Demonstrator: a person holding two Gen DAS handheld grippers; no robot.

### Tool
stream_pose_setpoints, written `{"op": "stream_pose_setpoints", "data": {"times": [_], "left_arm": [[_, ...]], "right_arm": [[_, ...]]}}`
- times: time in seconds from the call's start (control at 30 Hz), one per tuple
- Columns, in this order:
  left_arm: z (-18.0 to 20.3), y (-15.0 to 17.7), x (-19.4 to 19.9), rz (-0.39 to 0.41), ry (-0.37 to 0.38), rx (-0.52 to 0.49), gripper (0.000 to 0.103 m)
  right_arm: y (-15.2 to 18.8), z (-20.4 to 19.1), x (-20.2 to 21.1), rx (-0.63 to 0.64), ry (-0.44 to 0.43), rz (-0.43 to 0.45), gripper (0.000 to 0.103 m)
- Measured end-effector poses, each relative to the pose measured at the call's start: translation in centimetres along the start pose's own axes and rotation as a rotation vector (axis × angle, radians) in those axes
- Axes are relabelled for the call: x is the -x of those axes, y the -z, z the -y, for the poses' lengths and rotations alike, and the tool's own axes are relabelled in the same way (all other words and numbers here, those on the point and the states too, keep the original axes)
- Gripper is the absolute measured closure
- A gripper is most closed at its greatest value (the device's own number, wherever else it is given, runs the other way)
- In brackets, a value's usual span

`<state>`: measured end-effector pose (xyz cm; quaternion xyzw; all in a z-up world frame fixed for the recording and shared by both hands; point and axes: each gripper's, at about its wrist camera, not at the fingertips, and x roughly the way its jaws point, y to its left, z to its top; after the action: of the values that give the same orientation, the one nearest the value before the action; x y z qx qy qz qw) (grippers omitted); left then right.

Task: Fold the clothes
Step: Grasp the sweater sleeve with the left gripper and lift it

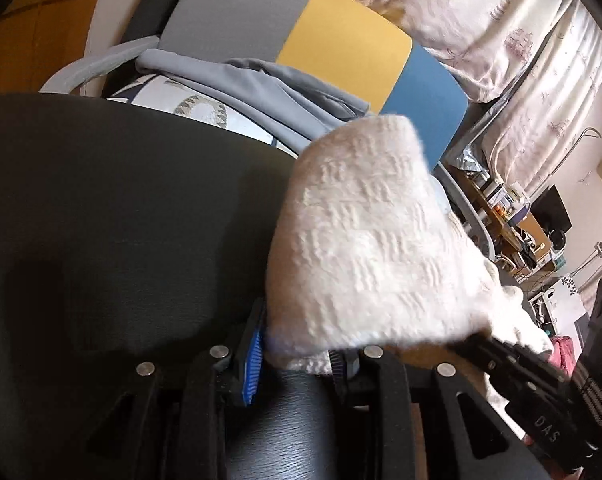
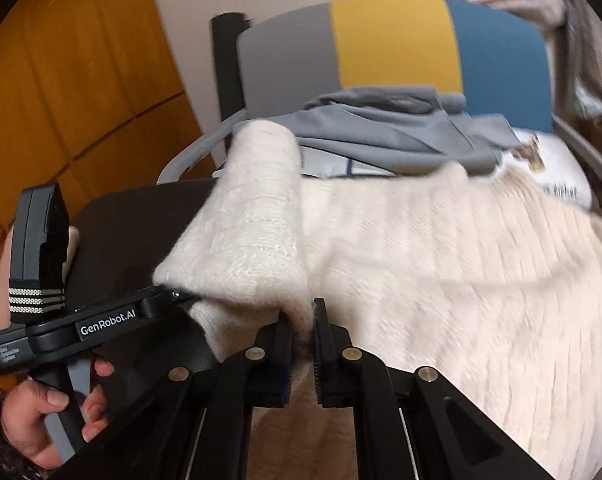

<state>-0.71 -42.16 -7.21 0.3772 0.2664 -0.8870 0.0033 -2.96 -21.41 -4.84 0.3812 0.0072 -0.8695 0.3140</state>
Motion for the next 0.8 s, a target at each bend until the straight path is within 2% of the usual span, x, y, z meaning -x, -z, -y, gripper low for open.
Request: {"op": "stream_pose_setpoints", "data": {"times": [0.2, 0.27, 0.3, 0.37, 0.47, 0.6, 0.73, 0.8], "left_arm": [[1.9, 0.2, -1.3, -0.016, -0.01, 0.018, 0.074], [2.9, -0.1, -1.1, 0.0, -0.099, -0.034, 0.082], [3.4, -0.4, -0.9, 0.01, -0.151, -0.064, 0.094], [3.9, -1.2, 0.4, 0.055, -0.231, -0.103, 0.096], [5.0, -3.3, 3.9, 0.133, -0.271, -0.148, 0.097], [8.8, -4.1, 6.8, 0.183, -0.431, -0.369, 0.097], [12.4, -4.3, 9.1, 0.242, -0.637, -0.607, 0.097], [14.1, -3.5, 9.2, 0.241, -0.741, -0.75, 0.097]], "right_arm": [[0.5, 1.6, 0.5, -0.065, -0.028, 0.005, 0.095], [0.7, 1.9, 0.8, -0.084, -0.035, 0.003, 0.095], [0.8, 2.0, 1.0, -0.094, -0.038, 0.003, 0.095], [0.7, 2.3, 1.4, -0.114, -0.048, 0.009, 0.095], [0.1, 2.2, 2.4, -0.115, -0.071, 0.032, 0.095], [-0.4, 1.3, 3.2, -0.109, -0.105, 0.049, 0.095], [-0.6, 0.6, 3.4, -0.106, -0.131, 0.05, 0.095], [-0.3, 0.4, 3.2, -0.105, -0.127, 0.041, 0.095]]}}
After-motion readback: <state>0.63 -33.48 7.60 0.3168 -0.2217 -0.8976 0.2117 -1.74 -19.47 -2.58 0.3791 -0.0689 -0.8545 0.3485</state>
